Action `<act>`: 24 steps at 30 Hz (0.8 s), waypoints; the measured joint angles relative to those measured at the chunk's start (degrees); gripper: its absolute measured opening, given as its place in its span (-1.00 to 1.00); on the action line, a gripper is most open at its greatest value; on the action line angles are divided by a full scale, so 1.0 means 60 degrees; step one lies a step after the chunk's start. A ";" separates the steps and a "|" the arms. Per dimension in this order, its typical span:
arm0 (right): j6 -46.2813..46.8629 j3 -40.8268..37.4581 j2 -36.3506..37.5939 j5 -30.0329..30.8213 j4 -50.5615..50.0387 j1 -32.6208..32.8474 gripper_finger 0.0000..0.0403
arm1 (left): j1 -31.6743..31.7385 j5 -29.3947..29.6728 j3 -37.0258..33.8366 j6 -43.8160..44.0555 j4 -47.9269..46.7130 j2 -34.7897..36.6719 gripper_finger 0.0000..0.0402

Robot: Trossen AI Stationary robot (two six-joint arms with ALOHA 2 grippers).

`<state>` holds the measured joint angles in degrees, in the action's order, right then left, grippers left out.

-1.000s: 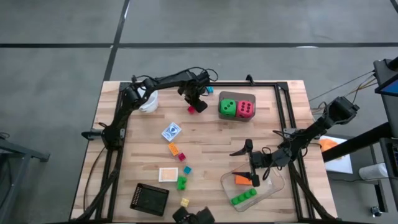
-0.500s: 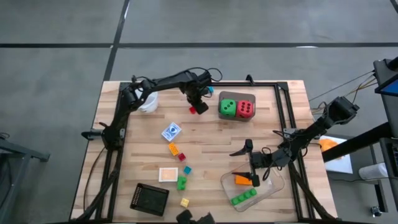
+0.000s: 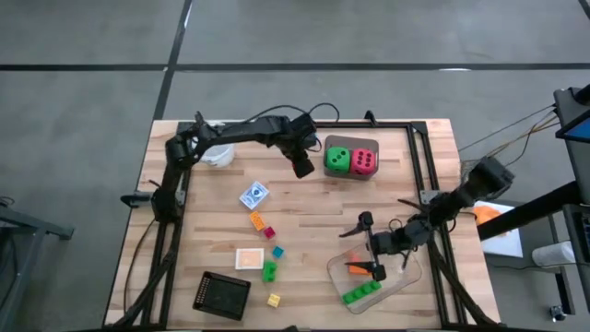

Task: Pick & Place Toys
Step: Put the red game piece into the transparent bin

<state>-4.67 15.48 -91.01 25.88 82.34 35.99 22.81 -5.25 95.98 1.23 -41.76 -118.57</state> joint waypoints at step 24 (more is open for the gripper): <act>-0.0165 -0.0969 0.4933 0.0784 -0.4103 0.0000 0.77 | -0.3568 0.0159 -0.5582 0.0791 0.9178 0.3538 -1.00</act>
<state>-5.66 9.67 -61.41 30.59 57.72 35.99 1.41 -4.29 62.49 5.97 13.31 -97.34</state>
